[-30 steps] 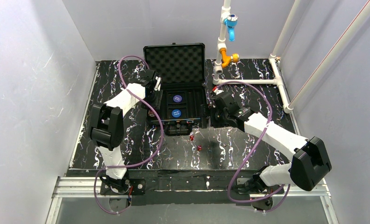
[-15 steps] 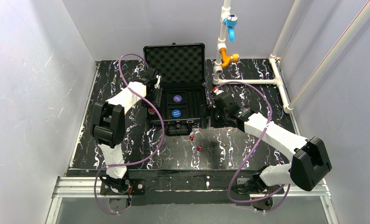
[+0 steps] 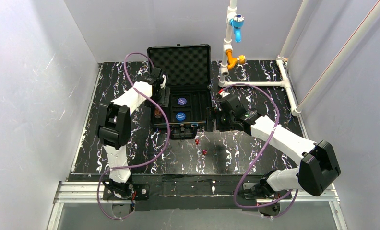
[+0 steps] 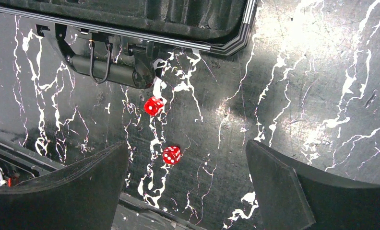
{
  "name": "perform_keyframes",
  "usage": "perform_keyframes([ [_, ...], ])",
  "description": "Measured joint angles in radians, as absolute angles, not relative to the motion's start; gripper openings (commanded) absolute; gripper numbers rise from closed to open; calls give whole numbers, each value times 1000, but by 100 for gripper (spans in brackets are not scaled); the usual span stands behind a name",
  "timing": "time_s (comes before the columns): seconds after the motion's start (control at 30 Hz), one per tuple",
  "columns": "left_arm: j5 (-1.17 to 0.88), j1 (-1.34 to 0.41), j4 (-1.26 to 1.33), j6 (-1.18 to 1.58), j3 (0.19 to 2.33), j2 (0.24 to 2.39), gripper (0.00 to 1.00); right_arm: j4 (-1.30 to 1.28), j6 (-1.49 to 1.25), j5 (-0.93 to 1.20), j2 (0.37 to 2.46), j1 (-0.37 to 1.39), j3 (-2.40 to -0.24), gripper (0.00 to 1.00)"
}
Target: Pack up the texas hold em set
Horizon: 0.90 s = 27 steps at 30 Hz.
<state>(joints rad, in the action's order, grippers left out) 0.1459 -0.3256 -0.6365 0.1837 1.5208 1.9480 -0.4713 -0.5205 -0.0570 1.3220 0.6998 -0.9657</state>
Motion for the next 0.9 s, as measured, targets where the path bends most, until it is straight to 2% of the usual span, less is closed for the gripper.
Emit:
perform_keyframes([
  [0.1, 146, -326, -636, 183, 1540, 1947, 69, -471, -521, -57, 1322, 700, -965, 100],
  [0.2, 150, -324, -640, 178, 1548, 1935, 65, -471, -521, -57, 1322, 700, -965, 100],
  [0.4, 153, -322, -678, 160, 1558, 1870, 42, -468, -521, -56, 1324, 700, -965, 100],
  [0.5, 148, -322, -682, 157, 1536, 1800, 35, -467, -522, -52, 1328, 700, -965, 100],
  [0.7, 129, -322, -680, 174, 1429, 1666, 30, -461, -524, -45, 1340, 700, -965, 100],
  [0.9, 93, -322, -656, 215, 1292, 1644, 22, -461, -526, -37, 1346, 700, -965, 100],
])
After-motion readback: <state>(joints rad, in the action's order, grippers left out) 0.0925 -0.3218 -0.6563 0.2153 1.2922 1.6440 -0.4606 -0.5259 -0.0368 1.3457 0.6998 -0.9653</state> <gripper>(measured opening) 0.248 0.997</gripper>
